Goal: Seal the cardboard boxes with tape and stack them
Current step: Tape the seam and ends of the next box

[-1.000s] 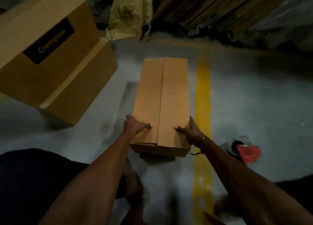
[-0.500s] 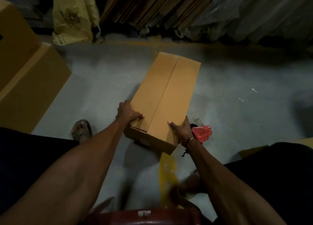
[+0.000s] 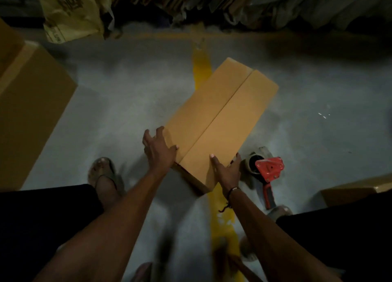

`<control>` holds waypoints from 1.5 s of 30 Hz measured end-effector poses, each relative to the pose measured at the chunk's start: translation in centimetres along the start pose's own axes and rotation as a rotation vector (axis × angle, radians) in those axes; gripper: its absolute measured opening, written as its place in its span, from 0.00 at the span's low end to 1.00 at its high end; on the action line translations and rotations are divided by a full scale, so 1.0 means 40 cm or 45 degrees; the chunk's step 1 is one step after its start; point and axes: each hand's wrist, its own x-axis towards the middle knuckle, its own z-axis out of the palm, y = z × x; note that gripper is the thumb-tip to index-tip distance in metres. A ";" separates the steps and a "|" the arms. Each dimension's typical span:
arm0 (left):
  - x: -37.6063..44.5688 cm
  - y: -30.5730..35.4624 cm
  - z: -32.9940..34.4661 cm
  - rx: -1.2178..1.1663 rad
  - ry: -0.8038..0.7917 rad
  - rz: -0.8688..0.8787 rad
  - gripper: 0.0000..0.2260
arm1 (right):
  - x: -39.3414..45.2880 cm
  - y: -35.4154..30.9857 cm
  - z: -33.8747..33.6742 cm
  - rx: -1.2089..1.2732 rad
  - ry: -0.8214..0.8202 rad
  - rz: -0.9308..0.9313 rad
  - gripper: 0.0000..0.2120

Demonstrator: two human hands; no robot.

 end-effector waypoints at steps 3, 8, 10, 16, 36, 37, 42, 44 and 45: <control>-0.115 0.040 0.045 -0.298 0.220 -0.113 0.28 | 0.085 -0.055 -0.036 -0.008 -0.021 0.033 0.61; -0.212 0.112 0.108 -0.450 -0.194 -0.303 0.54 | 0.232 -0.141 -0.081 -0.065 -0.162 0.307 0.48; -0.208 0.116 0.108 -0.348 -0.239 -0.279 0.61 | 0.233 -0.145 -0.080 -0.153 -0.164 0.314 0.38; -0.077 -0.004 0.010 -0.127 -0.307 -0.167 0.60 | 0.132 -0.148 -0.010 -0.314 -0.257 0.199 0.27; 0.024 0.003 0.011 0.039 0.035 -0.179 0.34 | 0.475 -0.346 -0.200 -1.324 -0.002 -0.224 0.49; 0.032 -0.003 0.021 0.079 0.016 -0.165 0.36 | 0.490 -0.355 -0.199 -1.331 -0.041 -0.198 0.51; 0.125 -0.034 0.014 0.207 -0.080 -0.066 0.41 | 0.487 -0.330 -0.182 -1.553 0.032 -0.231 0.55; 0.187 -0.044 -0.013 0.245 -0.127 -0.034 0.42 | 0.465 -0.310 -0.176 -1.596 0.071 -0.270 0.55; 0.220 -0.051 -0.028 0.264 -0.162 -0.022 0.42 | 0.455 -0.301 -0.175 -1.615 0.081 -0.285 0.55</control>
